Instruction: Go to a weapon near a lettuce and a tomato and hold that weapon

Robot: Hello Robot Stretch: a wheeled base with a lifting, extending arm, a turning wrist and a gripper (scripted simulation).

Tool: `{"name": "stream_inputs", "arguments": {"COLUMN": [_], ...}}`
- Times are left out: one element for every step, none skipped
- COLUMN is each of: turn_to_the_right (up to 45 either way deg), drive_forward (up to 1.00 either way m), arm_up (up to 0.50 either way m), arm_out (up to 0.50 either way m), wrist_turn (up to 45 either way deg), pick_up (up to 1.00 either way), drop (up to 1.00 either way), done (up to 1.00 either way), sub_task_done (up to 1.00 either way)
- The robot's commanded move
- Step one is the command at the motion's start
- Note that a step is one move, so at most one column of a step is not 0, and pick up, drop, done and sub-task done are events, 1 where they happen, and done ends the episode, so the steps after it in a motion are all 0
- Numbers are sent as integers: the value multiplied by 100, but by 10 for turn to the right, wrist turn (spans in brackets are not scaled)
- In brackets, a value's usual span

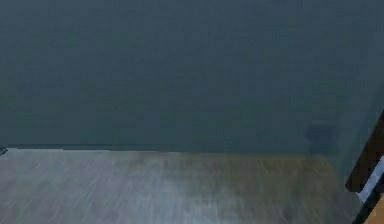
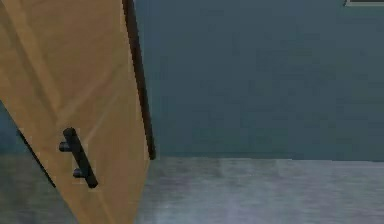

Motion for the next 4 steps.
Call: {"name": "stream_inputs", "arguments": {"turn_to_the_right": [-390, 0, 240, 30], "drive_forward": [0, 25, 0, 0], "arm_up": [0, 0, 0, 0], "arm_out": [0, 0, 0, 0], "wrist_turn": [0, 0, 0, 0], "pick_up": [0, 0, 0, 0], "drop": [0, 0, 0, 0], "done": [0, 0, 0, 0], "sub_task_done": [0, 0, 0, 0]}}
